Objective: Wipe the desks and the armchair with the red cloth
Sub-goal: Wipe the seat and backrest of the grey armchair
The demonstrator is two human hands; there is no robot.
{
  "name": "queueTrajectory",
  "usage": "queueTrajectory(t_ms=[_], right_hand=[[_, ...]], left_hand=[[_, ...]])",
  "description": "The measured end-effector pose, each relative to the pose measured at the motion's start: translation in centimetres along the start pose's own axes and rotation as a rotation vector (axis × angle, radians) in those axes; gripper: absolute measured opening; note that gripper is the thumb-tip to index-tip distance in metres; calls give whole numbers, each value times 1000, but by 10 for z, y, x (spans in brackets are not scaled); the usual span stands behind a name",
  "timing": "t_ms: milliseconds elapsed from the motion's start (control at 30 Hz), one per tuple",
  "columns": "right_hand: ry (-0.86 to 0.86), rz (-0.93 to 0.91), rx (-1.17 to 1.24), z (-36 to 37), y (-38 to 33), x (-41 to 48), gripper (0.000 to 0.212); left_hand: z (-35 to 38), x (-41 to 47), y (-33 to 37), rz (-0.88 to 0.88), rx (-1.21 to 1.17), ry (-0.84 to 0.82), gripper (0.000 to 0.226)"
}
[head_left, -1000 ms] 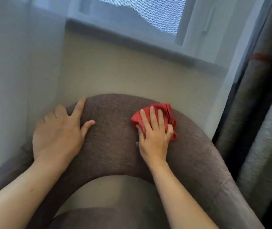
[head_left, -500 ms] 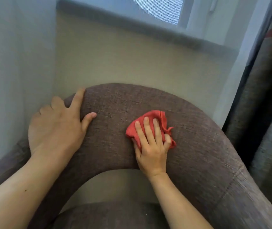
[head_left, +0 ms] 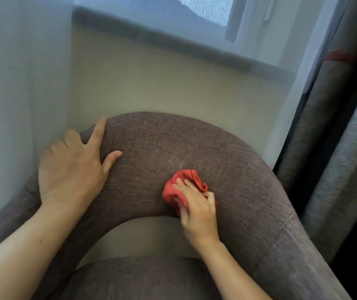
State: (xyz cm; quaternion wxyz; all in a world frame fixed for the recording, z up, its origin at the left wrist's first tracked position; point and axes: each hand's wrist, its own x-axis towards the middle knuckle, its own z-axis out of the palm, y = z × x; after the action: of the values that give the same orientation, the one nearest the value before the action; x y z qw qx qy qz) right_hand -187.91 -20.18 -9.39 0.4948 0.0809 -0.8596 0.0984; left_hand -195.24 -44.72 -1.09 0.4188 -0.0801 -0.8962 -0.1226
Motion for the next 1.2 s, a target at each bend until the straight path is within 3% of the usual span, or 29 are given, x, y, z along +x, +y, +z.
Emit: queueTrajectory(t_ms=[67, 133, 167, 233, 300, 400, 467, 533, 633, 767, 933, 1200], right_hand=[[76, 403, 353, -22, -12, 11, 16], [219, 787, 698, -48, -10, 30, 22], [279, 892, 813, -64, -5, 42, 27], [391, 935, 944, -95, 0, 72, 36], [512, 825, 923, -113, 2, 99, 42], [584, 552, 552, -114, -4, 120, 29], [511, 278, 205, -100, 0, 119, 22], [320, -8, -143, -67, 13, 108, 35], [152, -147, -474, -18, 24, 85, 45], [275, -71, -510, 19, 27, 70, 44], [334, -108, -520, 42, 21, 45, 42], [161, -310, -495, 44, 26, -16, 56]], left_hand=[[-1, -1, 0, -7, -6, -8, 74], [-1, -1, 0, -17, -7, -15, 76], [-1, -1, 0, -17, -3, -17, 77], [-1, -2, -1, -16, 13, -24, 81], [-2, 0, -1, -20, 29, -28, 86], [-1, 0, 0, -28, 25, -34, 93], [-1, 0, 0, -35, 21, -35, 96], [0, 1, -1, -32, 26, -54, 98], [1, 2, 0, -49, 51, -63, 100], [4, 2, 0, -49, 61, -42, 99], [3, 3, 0, -54, 52, -46, 99], [1, 4, 4, -65, 37, -67, 101]])
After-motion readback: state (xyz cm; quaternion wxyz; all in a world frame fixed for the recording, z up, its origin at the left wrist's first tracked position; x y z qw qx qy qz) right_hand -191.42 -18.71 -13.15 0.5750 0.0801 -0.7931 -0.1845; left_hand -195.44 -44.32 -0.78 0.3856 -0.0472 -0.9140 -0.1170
